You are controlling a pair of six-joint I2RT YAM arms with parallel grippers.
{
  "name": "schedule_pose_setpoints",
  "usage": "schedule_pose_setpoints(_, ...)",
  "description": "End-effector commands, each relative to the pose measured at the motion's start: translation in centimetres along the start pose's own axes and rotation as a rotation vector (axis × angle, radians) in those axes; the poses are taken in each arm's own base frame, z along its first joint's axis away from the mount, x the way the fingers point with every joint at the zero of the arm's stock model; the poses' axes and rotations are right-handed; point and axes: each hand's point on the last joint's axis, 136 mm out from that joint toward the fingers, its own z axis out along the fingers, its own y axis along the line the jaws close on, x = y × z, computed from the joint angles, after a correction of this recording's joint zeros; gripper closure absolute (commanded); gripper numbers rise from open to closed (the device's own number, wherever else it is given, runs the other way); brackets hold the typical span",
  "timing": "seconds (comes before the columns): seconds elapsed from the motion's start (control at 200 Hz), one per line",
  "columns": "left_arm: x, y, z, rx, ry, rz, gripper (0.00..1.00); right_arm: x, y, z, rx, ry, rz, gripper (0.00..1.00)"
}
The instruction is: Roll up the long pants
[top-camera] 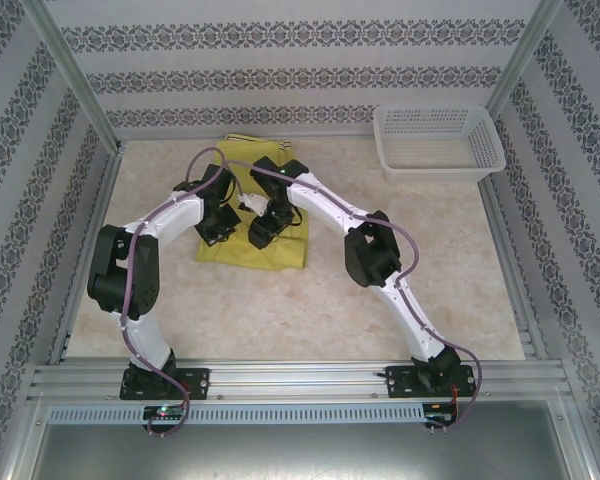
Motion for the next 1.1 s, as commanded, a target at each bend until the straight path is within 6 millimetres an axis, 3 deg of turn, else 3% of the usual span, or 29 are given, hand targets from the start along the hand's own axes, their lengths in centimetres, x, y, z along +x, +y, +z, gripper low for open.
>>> schedule_pose_setpoints(0.0,-0.4,1.5,0.2,-0.062,-0.003,0.021,1.0,-0.4,0.0,-5.8,0.07,-0.084,-0.009,0.37)
schedule_pose_setpoints(0.135,-0.5,2.1,0.1,-0.083,-0.006,0.024,1.0,1.1,0.4,-8.4,0.113,-0.115,-0.001,0.36)
schedule_pose_setpoints(0.235,-0.8,2.6,0.0,-0.09,-0.009,0.021,1.0,2.7,1.1,-8.9,0.112,-0.127,0.008,0.36)
schedule_pose_setpoints(0.525,-0.9,2.6,-0.7,-0.079,-0.012,0.023,1.0,7.5,0.2,-4.6,0.131,-0.059,0.092,0.38)
schedule_pose_setpoints(0.634,-1.0,2.8,-1.0,-0.084,-0.017,0.026,1.0,8.5,0.0,-3.0,0.112,-0.031,0.114,0.56)
schedule_pose_setpoints(0.699,-1.1,2.9,-1.1,-0.087,-0.019,0.025,1.0,8.6,0.2,-2.6,0.089,-0.025,0.122,0.9)
schedule_pose_setpoints(0.729,-1.2,3.0,-1.2,-0.086,-0.022,0.023,1.0,8.6,0.2,-2.4,0.085,-0.026,0.126,1.0)
schedule_pose_setpoints(0.899,-1.2,3.4,-1.3,-0.094,-0.022,0.018,1.0,8.0,-0.3,-1.7,0.095,-0.026,0.125,1.0)
schedule_pose_setpoints(1.094,-1.2,4.2,-1.5,-0.114,-0.024,0.024,1.0,7.9,-3.8,-0.9,0.141,0.027,0.131,1.0)
